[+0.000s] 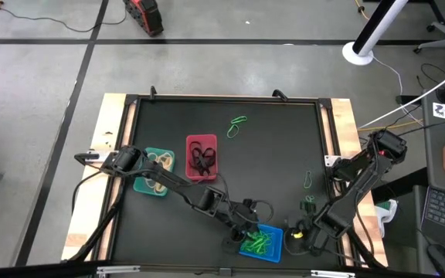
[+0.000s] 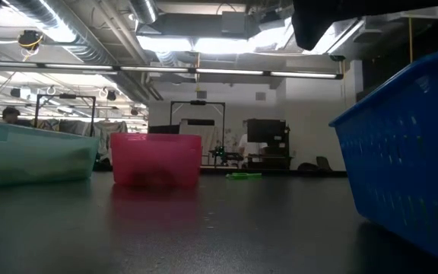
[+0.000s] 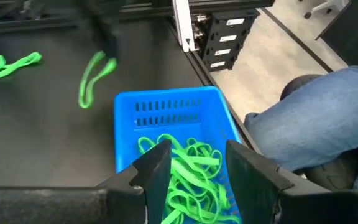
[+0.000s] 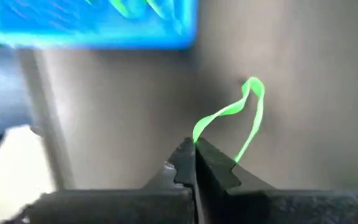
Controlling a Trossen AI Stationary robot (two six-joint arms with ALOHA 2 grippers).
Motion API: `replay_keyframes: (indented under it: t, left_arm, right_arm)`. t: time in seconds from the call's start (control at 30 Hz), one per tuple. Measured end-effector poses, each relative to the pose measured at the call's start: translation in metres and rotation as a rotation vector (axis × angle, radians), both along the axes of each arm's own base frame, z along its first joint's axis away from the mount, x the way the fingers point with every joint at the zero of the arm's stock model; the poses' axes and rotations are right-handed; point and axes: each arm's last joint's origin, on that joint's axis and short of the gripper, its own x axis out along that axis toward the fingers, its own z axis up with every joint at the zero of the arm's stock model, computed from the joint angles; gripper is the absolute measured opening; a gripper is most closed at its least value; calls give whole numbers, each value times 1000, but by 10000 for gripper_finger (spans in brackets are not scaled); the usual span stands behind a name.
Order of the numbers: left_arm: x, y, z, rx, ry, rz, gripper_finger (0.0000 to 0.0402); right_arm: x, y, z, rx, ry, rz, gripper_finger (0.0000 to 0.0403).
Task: Sort rubber bands into baskets
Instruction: Put the green rubber band into the blue bin
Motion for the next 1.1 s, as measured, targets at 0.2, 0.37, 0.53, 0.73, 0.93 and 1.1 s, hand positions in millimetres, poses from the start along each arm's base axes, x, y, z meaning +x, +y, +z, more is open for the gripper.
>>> replay_keyframes:
  t: [0.2,0.37,0.53,0.73,0.93,1.1]
  left_arm:
    - [1,18,8,6,17,35,150]
    - [2,35,18,10,29,70,150]
    - [4,55,24,19,34,106,150]
    - [10,82,27,51,11,141,150]
    - [15,116,25,62,34,208,150]
    - [18,150,25,84,28,262,150]
  right_arm:
    - [14,13,35,2,-193,21,6]
    - [25,22,57,16,-376,56,3]
    - [34,32,66,64,-521,121,2]
    - [40,41,60,70,-558,172,2]
    - [45,49,44,68,-509,201,4]
    - [49,54,34,59,-505,224,7]
